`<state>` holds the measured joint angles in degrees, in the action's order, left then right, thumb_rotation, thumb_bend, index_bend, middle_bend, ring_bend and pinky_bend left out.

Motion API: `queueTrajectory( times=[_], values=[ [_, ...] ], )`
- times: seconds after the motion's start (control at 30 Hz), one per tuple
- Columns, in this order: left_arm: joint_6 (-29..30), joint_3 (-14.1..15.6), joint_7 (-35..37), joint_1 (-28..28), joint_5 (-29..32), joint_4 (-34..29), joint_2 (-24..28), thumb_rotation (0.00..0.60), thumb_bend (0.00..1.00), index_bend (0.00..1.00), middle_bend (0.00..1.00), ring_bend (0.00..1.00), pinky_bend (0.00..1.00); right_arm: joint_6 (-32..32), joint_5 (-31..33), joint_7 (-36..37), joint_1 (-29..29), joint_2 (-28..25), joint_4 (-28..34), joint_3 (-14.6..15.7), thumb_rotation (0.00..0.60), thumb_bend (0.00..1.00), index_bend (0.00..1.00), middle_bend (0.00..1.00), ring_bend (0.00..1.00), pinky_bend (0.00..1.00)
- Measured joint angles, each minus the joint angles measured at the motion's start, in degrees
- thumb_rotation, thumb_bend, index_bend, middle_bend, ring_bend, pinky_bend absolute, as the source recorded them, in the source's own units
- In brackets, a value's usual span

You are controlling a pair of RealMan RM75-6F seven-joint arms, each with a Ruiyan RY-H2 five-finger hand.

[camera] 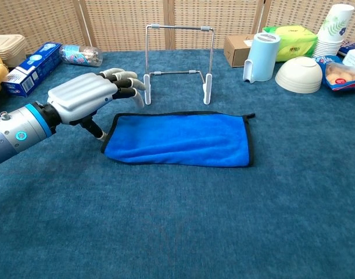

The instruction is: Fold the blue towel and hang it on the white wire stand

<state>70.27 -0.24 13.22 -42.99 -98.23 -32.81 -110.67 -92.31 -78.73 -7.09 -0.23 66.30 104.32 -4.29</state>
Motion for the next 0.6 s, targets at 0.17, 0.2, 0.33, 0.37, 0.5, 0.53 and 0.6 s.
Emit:
queueTrajectory(
  times=[0.17, 0.2, 0.33, 0.37, 0.5, 0.53, 0.6],
  values=[
    [-0.4, 0.3, 0.4, -0.1, 0.5, 0.1, -0.4, 0.6, 0.33, 0.34, 0.18, 0.0, 0.0, 0.0, -0.1, 0.1, -0.3, -0.1, 0.1, -0.1, 0.6, 0.28, 0.1, 0.05, 0.0, 0.0],
    [-0.4, 0.4, 0.5, -0.2, 0.5, 0.2, -0.5, 0.6, 0.34, 0.35, 0.19, 0.0, 0.0, 0.0, -0.1, 0.1, -0.4, -0.1, 0.1, -0.2, 0.6, 0.28, 0.1, 0.05, 0.0, 0.0],
    [-0.2, 0.4, 1.5, -0.3, 0.7, 0.3, -1.1, 0.6, 0.37, 0.4, 0.22, 0.02, 0.0, 0.0, -0.2, 0.0, -0.6, -0.3, 0.3, -0.3, 0.6, 0.28, 0.1, 0.05, 0.0, 0.0],
    [-0.1, 0.4, 1.8, -0.4, 0.8, 0.3, -1.2, 0.6, 0.38, 0.41, 0.23, 0.02, 0.0, 0.0, -0.3, 0.0, -0.6, -0.3, 0.4, -0.3, 0.6, 0.28, 0.1, 0.05, 0.0, 0.0],
    [0.2, 0.5, 2.8, -0.4, 1.1, 0.6, -1.6, 0.6, 0.38, 0.46, 0.24, 0.04, 0.0, -0.1, -0.4, -0.1, -0.8, -0.4, 0.5, -0.3, 0.6, 0.28, 0.1, 0.04, 0.0, 0.0],
    [0.4, 0.5, 3.0, -0.4, 1.2, 0.7, -1.7, 0.6, 0.39, 0.47, 0.25, 0.04, 0.0, -0.1, -0.4, -0.1, -0.9, -0.4, 0.6, -0.3, 0.6, 0.28, 0.1, 0.04, 0.0, 0.0],
    [0.4, 0.6, 3.2, -0.4, 1.3, 0.9, -1.8, 0.6, 0.39, 0.48, 0.25, 0.04, 0.0, -0.1, -0.4, -0.2, -0.9, -0.4, 0.6, -0.4, 0.6, 0.28, 0.1, 0.05, 0.0, 0.0]
  ],
)
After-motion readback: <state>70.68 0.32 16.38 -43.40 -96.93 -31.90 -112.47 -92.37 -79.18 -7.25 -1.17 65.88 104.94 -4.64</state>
